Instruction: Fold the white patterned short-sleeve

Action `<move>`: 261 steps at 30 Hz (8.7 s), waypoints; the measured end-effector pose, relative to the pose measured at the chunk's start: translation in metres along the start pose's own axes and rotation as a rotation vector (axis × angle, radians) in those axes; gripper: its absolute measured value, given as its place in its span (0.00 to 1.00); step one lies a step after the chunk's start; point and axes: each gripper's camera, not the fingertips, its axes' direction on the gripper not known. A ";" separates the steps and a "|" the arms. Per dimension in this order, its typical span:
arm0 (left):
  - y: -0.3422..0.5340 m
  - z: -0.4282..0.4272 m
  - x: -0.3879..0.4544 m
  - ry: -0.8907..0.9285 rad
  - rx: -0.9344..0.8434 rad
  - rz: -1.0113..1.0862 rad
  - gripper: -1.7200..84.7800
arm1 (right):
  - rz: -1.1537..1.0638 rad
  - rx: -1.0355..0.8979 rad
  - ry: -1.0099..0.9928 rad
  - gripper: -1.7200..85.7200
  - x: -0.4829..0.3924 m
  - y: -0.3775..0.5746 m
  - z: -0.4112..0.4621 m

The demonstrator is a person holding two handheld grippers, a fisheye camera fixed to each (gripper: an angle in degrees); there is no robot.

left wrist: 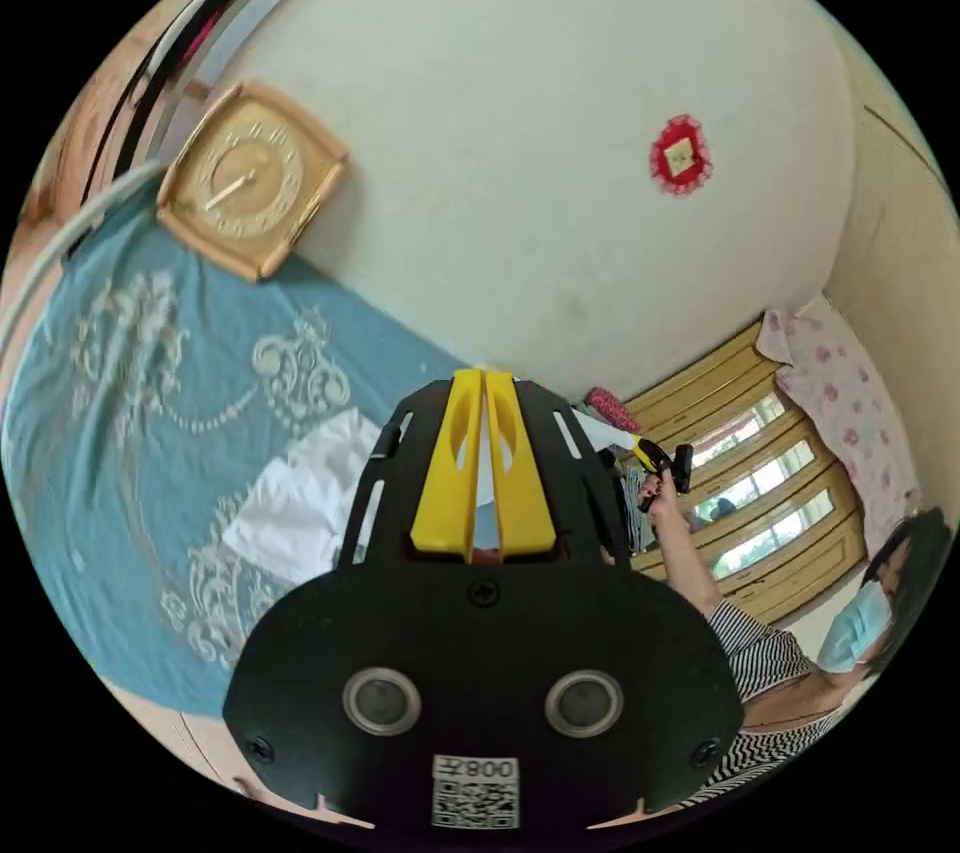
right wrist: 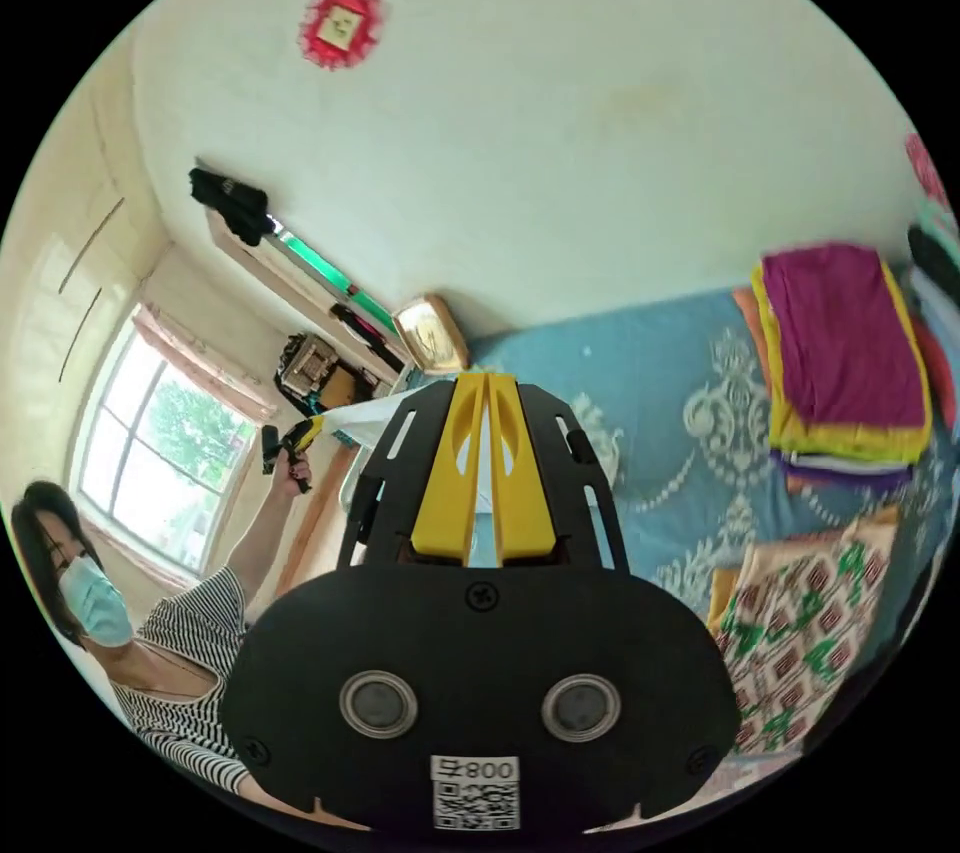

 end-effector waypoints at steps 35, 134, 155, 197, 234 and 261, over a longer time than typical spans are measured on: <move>0.299 -0.060 -0.185 -0.193 -0.416 -0.395 0.02 | 0.342 -0.556 0.008 0.02 0.093 0.376 0.176; -0.017 0.219 -0.434 -0.529 -0.168 -0.240 0.06 | 0.287 -0.263 0.337 0.02 0.320 0.145 0.469; -0.116 0.287 -0.441 -0.801 -0.336 -0.112 0.05 | -0.002 -0.509 0.677 0.04 0.313 0.030 0.591; 0.039 0.191 -0.377 -0.526 -0.223 -0.292 0.06 | 0.097 -0.418 0.470 0.02 0.231 0.181 0.503; 0.122 0.320 -0.099 -0.596 -0.554 -0.118 0.02 | -0.203 -0.727 0.631 0.02 0.043 0.382 0.472; -0.047 0.750 0.181 -0.085 -0.683 0.343 0.10 | 0.172 -0.201 0.321 0.09 0.212 0.291 0.405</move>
